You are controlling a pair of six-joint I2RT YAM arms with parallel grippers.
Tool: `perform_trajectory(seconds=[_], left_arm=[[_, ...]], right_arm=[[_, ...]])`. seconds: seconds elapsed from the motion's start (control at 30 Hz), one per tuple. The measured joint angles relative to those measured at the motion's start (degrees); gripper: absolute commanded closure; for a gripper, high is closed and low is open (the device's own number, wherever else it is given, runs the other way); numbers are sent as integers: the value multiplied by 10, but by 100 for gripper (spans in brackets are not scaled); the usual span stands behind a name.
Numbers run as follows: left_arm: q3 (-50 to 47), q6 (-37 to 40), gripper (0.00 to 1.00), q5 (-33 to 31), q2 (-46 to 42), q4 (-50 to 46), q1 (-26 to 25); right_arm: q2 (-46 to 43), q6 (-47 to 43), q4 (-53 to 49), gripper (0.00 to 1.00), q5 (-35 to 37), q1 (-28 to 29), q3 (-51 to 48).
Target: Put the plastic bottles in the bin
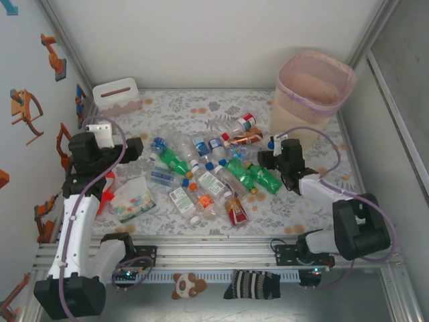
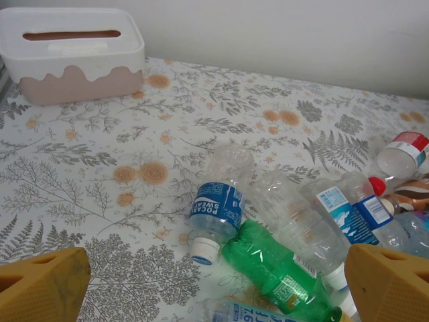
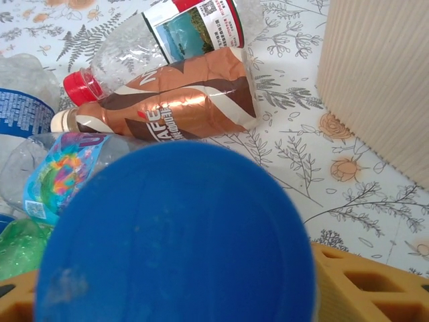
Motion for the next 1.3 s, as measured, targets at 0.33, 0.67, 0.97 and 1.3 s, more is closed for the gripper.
perform_trajectory(seconds=[0.33, 0.67, 0.97, 1.3], left_arm=[[-5, 0, 3, -3, -7, 1, 3], [-8, 0, 3, -2, -11, 2, 3], [-9, 0, 3, 0, -11, 2, 3], [-9, 0, 3, 5, -11, 2, 3]], right_arm=[[-14, 1, -25, 53, 23, 7, 7], [-98, -3, -169, 59, 32, 8, 124], [-115, -7, -327, 65, 27, 8, 320], [-42, -12, -409, 66, 5, -17, 559]])
